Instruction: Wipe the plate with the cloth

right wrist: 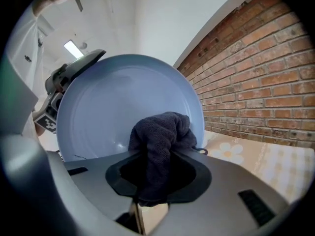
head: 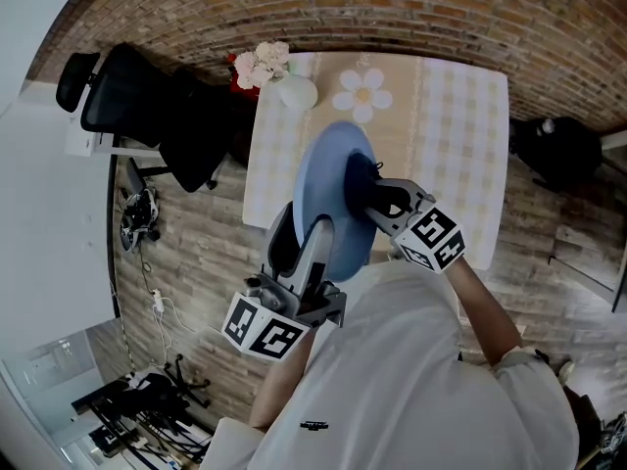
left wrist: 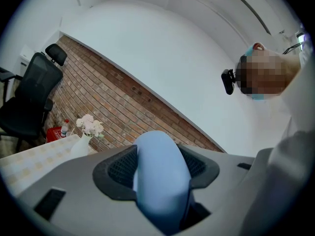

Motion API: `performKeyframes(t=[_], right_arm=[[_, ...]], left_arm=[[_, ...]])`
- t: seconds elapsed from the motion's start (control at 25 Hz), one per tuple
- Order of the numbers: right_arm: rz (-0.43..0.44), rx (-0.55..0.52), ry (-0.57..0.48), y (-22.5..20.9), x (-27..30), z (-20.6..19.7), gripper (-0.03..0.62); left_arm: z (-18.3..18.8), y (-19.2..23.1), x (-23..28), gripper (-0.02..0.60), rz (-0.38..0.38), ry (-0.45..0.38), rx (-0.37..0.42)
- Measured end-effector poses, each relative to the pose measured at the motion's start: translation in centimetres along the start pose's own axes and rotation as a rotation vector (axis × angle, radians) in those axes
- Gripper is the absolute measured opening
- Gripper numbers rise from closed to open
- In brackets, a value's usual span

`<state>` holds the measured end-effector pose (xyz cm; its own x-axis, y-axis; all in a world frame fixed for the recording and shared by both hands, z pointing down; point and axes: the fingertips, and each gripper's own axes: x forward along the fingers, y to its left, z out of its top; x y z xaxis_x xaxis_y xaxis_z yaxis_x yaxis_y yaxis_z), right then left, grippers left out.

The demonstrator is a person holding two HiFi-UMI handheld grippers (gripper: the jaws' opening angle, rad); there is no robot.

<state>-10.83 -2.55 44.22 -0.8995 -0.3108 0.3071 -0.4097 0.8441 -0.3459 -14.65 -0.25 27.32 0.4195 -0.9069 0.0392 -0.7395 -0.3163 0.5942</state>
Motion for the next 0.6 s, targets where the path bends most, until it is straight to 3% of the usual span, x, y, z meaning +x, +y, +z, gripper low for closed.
performKeyframes(t=[0.2,0.6], right_arm=[[-0.016,0.030,-0.024,-1.2,-0.3,1.3,0.126],[0.000,-0.069,-0.105,-0.5,-0.8,5.9,0.126]], left_arm=[[-0.4,-0.7,0.4,0.249,-0.023,0.014,0.022],[-1.3,-0.8,0.6,0.249,-0.038,0.060,0.038]])
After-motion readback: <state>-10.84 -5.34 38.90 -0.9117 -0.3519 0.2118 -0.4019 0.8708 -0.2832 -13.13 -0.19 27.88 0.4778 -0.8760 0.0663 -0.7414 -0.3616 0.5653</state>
